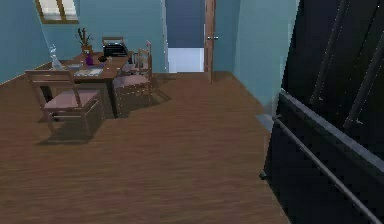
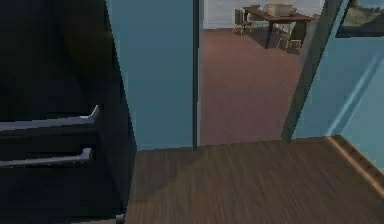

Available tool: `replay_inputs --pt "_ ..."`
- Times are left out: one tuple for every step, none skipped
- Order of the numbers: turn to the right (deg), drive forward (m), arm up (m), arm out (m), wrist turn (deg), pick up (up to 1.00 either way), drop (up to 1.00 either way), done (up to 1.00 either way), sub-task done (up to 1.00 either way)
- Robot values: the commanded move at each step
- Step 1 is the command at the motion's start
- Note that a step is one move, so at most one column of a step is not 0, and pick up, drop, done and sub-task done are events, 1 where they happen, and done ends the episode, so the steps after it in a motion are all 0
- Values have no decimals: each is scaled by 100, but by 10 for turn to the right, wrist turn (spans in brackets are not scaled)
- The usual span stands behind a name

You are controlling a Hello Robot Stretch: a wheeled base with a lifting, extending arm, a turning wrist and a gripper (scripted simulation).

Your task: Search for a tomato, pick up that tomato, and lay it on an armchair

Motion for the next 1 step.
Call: replay_inputs --pt "0 25 0 0 0 0 0 0 0"
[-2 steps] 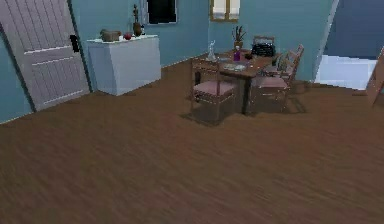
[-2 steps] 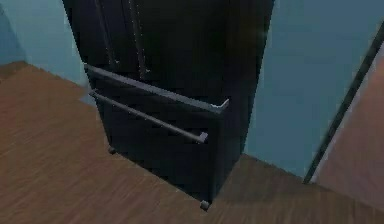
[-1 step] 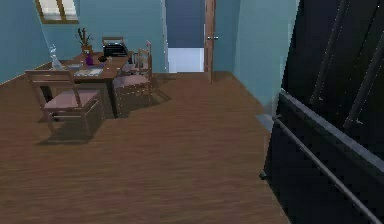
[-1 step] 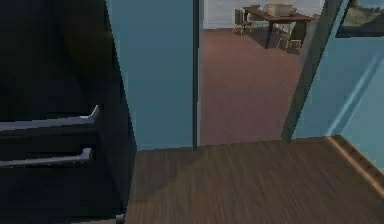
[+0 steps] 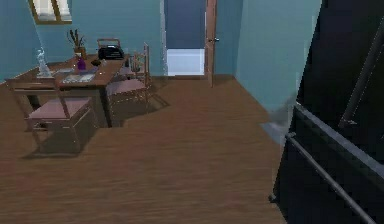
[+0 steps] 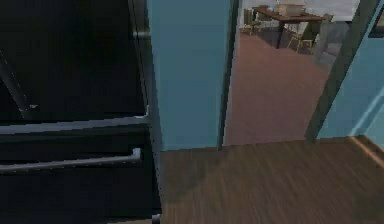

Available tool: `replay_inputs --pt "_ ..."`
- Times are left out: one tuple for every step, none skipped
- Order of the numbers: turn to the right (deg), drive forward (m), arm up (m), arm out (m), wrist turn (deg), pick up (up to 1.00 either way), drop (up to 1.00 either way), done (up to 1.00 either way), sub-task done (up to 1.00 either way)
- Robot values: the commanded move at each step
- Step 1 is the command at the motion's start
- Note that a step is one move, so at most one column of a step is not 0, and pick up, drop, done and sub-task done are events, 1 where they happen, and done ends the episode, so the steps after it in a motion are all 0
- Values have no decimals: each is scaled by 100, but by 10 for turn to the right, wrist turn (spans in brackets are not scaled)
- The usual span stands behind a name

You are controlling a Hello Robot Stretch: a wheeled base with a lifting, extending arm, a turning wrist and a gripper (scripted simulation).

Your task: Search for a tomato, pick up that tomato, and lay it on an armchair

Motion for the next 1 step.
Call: replay_inputs --pt "-450 0 0 0 0 0 0 0 0"
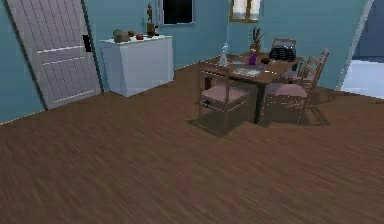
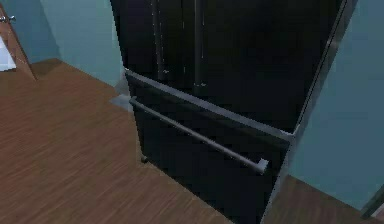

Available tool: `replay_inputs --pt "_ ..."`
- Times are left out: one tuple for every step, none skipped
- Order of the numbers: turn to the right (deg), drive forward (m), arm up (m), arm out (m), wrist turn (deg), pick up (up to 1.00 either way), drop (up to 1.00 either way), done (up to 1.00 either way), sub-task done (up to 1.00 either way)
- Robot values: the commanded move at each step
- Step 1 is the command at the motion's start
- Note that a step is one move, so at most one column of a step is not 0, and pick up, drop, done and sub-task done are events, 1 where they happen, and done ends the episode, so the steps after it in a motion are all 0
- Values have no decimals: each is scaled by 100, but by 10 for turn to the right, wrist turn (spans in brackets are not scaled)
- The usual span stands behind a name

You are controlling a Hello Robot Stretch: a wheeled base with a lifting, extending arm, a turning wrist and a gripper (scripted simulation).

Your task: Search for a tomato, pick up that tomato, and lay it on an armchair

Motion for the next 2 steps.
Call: replay_inputs --pt "-120 0 0 0 0 0 0 0 0" --pt "0 100 0 0 0 0 0 0 0"
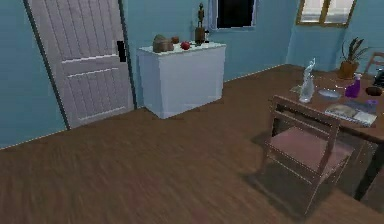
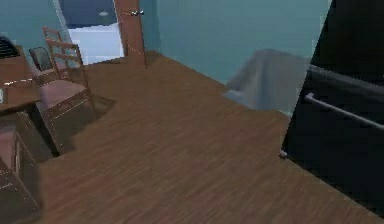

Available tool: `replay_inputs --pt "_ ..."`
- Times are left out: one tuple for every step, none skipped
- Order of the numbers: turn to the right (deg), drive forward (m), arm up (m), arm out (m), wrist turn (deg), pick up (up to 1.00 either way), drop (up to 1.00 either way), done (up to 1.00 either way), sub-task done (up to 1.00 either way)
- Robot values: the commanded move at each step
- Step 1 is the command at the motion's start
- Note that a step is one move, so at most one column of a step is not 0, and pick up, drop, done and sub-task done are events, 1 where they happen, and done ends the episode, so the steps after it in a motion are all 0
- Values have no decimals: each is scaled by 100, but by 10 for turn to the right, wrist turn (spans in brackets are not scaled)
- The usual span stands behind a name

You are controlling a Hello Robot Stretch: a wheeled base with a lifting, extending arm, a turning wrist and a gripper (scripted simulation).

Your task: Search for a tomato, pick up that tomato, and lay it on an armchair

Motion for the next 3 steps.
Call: replay_inputs --pt "-30 0 0 0 0 0 0 0 0" --pt "0 100 0 0 0 0 0 0 0" --pt "-60 0 0 0 0 0 0 0 0"
